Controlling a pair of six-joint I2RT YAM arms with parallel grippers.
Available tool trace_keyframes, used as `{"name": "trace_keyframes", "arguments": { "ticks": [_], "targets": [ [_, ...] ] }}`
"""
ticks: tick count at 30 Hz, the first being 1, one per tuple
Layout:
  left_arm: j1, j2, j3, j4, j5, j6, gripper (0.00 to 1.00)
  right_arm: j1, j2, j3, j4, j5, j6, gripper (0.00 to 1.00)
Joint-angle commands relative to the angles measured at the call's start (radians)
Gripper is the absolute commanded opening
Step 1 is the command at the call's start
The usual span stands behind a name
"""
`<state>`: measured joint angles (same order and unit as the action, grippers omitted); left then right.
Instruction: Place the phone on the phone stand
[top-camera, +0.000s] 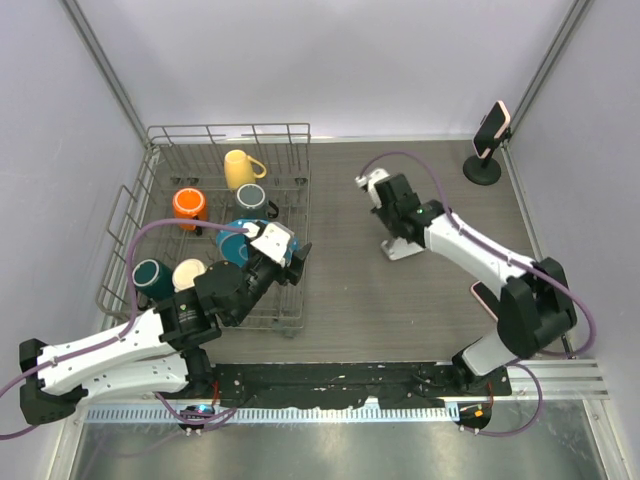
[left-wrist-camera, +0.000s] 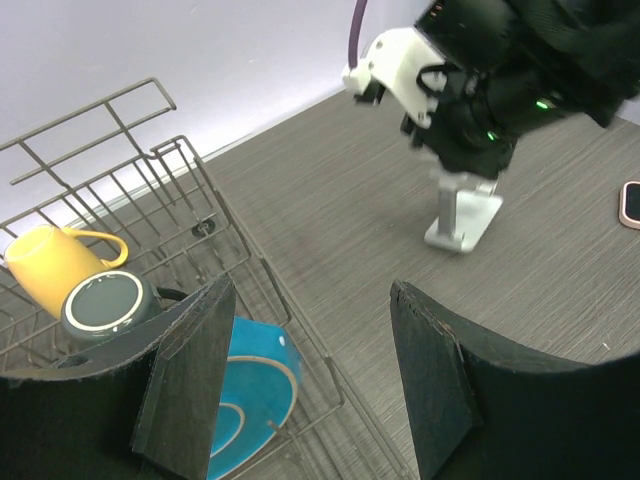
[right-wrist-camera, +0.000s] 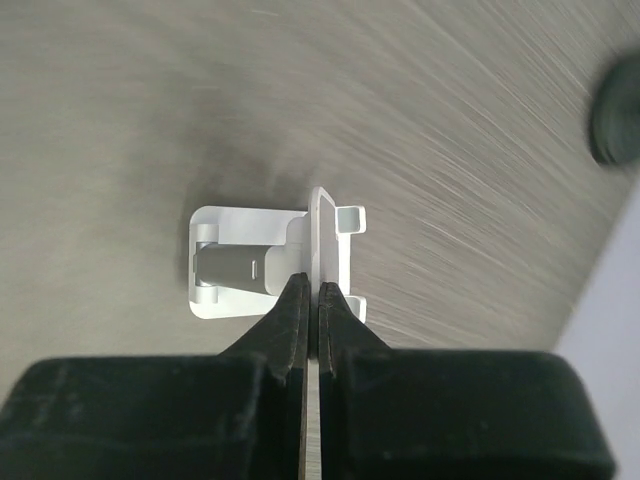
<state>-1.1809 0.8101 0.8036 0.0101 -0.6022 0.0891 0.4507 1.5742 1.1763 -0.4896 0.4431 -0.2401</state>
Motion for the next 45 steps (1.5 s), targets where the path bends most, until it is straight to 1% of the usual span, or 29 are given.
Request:
{"name": "trace_keyframes", "arguments": {
  "ticks": [1,2,4,5,6,8,9,10,12,13,14,15,16,20,21,23,24,27,28,29,30,31,32,34,36,37,38,40,45],
  "targets": [
    [-0.005,0.006,0.003,0.048,-0.018,0.012,0.67,0.104,-0.158,-0.081,0.034,-0.283,-0.136,0.0],
    [-0.006,0.006,0.003,0.05,-0.018,0.012,0.67,0.138,-0.195,-0.121,0.043,-0.326,-0.143,0.01],
    [-0.005,0.011,0.003,0.05,-0.018,0.014,0.67,0.169,-0.22,-0.145,0.036,-0.368,-0.171,0.0],
    [-0.005,0.011,0.002,0.051,-0.019,0.015,0.67,0.196,-0.224,-0.153,0.023,-0.362,-0.172,0.01],
    [-0.005,0.014,0.003,0.051,-0.019,0.015,0.67,0.209,-0.223,-0.15,0.005,-0.35,-0.168,0.04],
    [-0.005,0.017,0.003,0.051,-0.021,0.017,0.67,0.226,-0.223,-0.144,-0.047,-0.311,-0.151,0.19],
    [-0.005,0.015,0.002,0.051,-0.021,0.017,0.67,0.236,-0.23,-0.145,-0.059,-0.269,-0.142,0.25],
    [-0.005,0.017,0.002,0.051,-0.021,0.018,0.67,0.241,-0.24,-0.15,-0.069,-0.252,-0.13,0.34],
    [-0.005,0.018,0.003,0.051,-0.021,0.018,0.67,0.249,-0.27,-0.165,-0.073,-0.216,-0.111,0.4],
    [-0.005,0.018,0.005,0.051,-0.022,0.018,0.67,0.25,-0.278,-0.165,-0.079,-0.207,-0.101,0.49],
    [-0.005,0.018,0.002,0.051,-0.021,0.02,0.67,0.253,-0.283,-0.164,-0.087,-0.204,-0.07,0.52],
    [-0.005,0.02,0.002,0.053,-0.022,0.021,0.67,0.255,-0.286,-0.159,-0.095,-0.208,-0.056,0.62],
    [-0.005,0.02,0.002,0.053,-0.024,0.021,0.67,0.256,-0.287,-0.158,-0.102,-0.202,-0.036,0.64],
    [-0.005,0.026,0.002,0.053,-0.025,0.024,0.67,0.266,-0.264,-0.101,-0.136,-0.153,0.097,0.69],
    [-0.005,0.027,0.002,0.053,-0.027,0.024,0.67,0.269,-0.266,-0.086,-0.138,-0.146,0.161,0.69],
    [-0.005,0.031,0.002,0.053,-0.027,0.027,0.67,0.275,-0.267,-0.043,-0.124,-0.144,0.237,0.7],
    [-0.005,0.031,0.003,0.053,-0.027,0.026,0.67,0.275,-0.264,-0.029,-0.112,-0.153,0.322,0.7],
    [-0.005,0.029,0.002,0.054,-0.028,0.028,0.67,0.275,-0.241,-0.009,-0.023,-0.205,0.494,0.72],
    [-0.006,0.026,0.002,0.054,-0.033,0.028,0.67,0.275,-0.229,-0.009,0.038,-0.23,0.619,0.72],
    [-0.005,0.026,0.0,0.056,-0.036,0.031,0.67,0.275,-0.214,-0.013,0.069,-0.256,0.681,0.72],
    [-0.005,0.026,-0.001,0.06,-0.039,0.034,0.67,0.275,-0.18,-0.015,0.094,-0.262,0.756,0.69],
    [-0.005,0.024,-0.003,0.062,-0.047,0.037,0.67,0.275,-0.157,-0.017,0.133,-0.273,0.868,0.62],
    [-0.005,0.024,-0.003,0.064,-0.05,0.041,0.67,0.273,-0.139,-0.011,0.141,-0.279,0.91,0.56],
    [-0.005,0.021,-0.007,0.07,-0.056,0.044,0.66,0.276,-0.086,0.012,0.103,-0.233,0.944,0.44],
    [-0.005,0.018,-0.009,0.073,-0.062,0.049,0.67,0.278,-0.071,0.022,0.085,-0.173,0.983,0.4],
    [-0.005,0.017,-0.01,0.074,-0.062,0.049,0.67,0.278,-0.066,0.019,0.089,-0.175,0.989,0.35],
    [-0.005,0.014,-0.011,0.076,-0.062,0.049,0.67,0.281,-0.063,0.016,0.092,-0.176,0.986,0.33],
    [-0.005,0.015,-0.009,0.074,-0.062,0.049,0.67,0.318,-0.042,0.029,0.059,-0.112,0.97,0.31],
    [-0.005,0.009,-0.01,0.074,-0.057,0.047,0.67,0.396,0.042,0.077,-0.033,0.032,0.898,0.3]
  ]
}}
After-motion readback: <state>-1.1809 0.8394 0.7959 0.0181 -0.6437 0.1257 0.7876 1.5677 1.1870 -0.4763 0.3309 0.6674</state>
